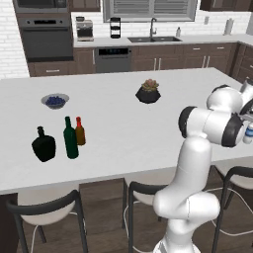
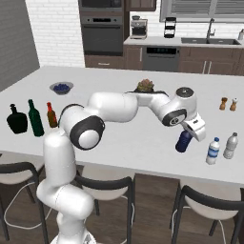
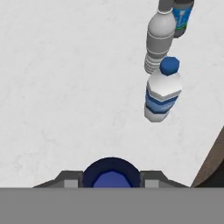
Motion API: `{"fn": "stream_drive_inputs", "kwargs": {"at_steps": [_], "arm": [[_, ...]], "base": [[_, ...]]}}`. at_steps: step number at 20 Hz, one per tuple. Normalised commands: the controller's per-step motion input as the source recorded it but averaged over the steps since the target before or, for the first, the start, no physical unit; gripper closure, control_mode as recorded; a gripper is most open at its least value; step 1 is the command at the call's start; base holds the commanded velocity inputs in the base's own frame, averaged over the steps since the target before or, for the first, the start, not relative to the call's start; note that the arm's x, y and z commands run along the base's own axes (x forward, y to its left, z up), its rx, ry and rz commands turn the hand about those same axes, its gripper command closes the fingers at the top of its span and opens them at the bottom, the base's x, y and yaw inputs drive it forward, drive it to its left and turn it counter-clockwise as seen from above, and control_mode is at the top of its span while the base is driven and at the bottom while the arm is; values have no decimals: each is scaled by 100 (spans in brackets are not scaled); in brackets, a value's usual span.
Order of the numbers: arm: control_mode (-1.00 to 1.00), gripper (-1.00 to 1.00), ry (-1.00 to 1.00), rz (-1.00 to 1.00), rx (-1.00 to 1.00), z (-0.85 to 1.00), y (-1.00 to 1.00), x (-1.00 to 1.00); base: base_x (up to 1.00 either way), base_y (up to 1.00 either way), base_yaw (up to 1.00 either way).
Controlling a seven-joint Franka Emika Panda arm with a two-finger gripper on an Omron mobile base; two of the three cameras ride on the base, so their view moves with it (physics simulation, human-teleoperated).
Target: Move the plastic bottles in the middle to the plastics group, and the glass bottles in the middle to the glass group.
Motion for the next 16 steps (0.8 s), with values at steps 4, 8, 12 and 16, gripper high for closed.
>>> {"fn": "stream_drive_inputs", "kwargs": {"at_steps": [4, 8, 12, 16], "arm": [[-100, 100, -6, -5, -2, 0, 0, -14], [-100, 100, -6, -7, -9, 0, 0, 0], [-100, 100, -2, -15, -10, 0, 0, 15], [-100, 100, 4, -21, -6, 4, -1, 18]], "base": [[0, 0, 0], [0, 0, 0], [0, 0, 0], [0, 0, 0]]}}
